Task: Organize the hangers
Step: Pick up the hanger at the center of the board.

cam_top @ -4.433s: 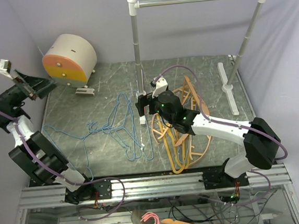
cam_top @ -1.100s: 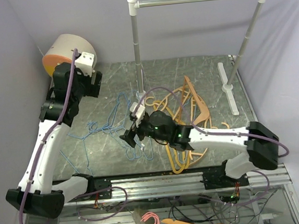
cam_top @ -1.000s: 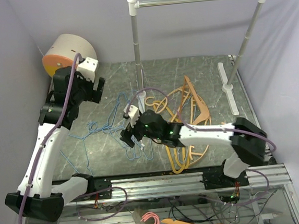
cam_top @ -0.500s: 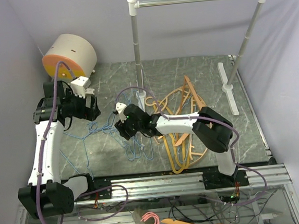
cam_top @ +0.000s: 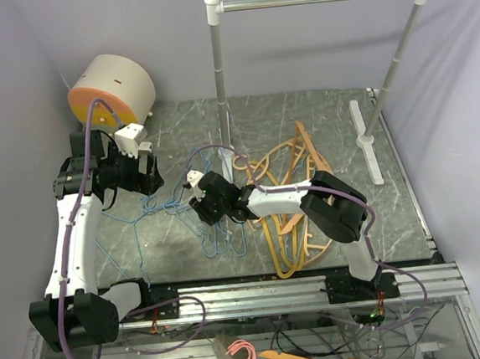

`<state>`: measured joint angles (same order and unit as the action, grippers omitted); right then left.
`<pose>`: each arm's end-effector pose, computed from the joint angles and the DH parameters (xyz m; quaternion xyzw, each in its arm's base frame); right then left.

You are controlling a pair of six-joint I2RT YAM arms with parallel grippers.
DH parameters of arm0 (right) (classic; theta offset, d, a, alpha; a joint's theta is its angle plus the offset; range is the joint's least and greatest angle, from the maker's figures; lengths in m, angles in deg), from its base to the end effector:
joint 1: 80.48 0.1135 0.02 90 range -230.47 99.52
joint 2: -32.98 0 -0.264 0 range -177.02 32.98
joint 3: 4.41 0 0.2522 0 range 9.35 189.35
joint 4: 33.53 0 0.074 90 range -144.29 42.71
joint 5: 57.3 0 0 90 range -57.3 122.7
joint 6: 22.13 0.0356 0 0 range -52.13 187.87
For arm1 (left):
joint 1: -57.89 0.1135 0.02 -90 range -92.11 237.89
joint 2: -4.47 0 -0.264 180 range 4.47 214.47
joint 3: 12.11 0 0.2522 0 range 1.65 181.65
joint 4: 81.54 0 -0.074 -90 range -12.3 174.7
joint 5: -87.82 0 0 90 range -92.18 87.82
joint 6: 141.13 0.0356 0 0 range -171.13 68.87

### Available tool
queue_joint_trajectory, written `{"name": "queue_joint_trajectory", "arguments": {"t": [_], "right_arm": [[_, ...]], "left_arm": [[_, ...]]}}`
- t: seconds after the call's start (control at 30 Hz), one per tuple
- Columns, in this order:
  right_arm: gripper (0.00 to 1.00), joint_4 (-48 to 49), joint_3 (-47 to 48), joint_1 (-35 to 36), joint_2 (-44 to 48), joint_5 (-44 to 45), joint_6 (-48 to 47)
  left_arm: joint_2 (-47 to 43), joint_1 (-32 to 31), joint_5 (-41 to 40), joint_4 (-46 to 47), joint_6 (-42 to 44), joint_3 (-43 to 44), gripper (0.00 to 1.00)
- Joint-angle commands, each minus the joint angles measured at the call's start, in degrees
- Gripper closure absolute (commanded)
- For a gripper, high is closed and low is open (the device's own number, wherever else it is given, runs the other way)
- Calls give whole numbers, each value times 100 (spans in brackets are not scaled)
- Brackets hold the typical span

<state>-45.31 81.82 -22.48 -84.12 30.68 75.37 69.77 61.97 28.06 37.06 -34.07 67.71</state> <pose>0.2307 0.3715 0.1449 -0.3970 0.8252 0.2308 0.3289 0.2261 -0.0018 0.3401 0.1967 0.8812 -0.1734 0.3932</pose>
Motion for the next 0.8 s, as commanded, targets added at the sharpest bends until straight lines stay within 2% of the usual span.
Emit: {"name": "queue_joint_trajectory", "arguments": {"t": [0.0,0.07,0.27,0.5,0.77], "right_arm": [[76,-36,-164,-25,-117,-31,42],[87,-40,-163,-20,-128,-82,57],[100,-197,-52,-25,101,-217,81],[100,-496,25,-25,903,25,123],[100,-552,-262,-27,2037,-673,688]], "left_arm": [[-94,23,20,89,-29,27,1],[-96,27,9,86,-27,21,1],[-83,27,-116,-298,93,475,1],[-25,-10,-237,-1312,376,1922,1],[-147,-12,-420,-1891,326,2798,1]]}}
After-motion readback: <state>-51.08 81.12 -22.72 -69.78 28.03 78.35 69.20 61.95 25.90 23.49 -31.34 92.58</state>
